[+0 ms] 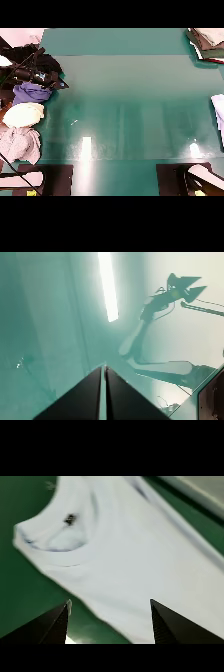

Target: Fold the shirts.

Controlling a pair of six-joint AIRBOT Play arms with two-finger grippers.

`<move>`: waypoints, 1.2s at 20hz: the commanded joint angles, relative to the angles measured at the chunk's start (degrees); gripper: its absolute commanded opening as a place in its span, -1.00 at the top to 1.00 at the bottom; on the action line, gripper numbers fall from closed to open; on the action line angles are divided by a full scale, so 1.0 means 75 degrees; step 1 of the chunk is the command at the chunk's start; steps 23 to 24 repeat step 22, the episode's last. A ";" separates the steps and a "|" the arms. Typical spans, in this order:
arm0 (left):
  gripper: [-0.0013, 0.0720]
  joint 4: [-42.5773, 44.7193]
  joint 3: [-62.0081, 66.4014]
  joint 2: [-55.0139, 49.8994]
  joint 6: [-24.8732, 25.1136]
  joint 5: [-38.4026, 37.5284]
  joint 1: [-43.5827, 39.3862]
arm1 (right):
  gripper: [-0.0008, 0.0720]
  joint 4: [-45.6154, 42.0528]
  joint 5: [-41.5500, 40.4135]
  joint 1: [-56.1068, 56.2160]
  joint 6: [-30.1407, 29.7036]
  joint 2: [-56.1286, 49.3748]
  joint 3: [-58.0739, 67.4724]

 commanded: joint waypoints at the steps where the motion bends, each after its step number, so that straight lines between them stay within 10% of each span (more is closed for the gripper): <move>1: 0.79 -0.0003 0.0009 -0.0003 0.0000 0.0079 0.0006 | -0.59 0.1218 0.0828 0.1440 0.0023 -0.0006 0.0157; 7: 0.79 -0.0003 0.0009 -0.0003 0.0000 0.0353 0.0006 | -0.50 0.1154 0.1402 0.5342 0.0023 -0.0006 0.0157; 10: 0.79 -0.0003 0.0009 -0.0003 0.0000 0.0373 0.0006 | 0.93 0.1145 0.1416 0.7096 0.0017 -0.0006 0.0157; 24: 0.79 -0.0006 0.0009 -0.0003 0.0000 0.0393 0.0006 | 0.93 0.1110 0.1343 0.9463 0.0050 -0.0006 0.0157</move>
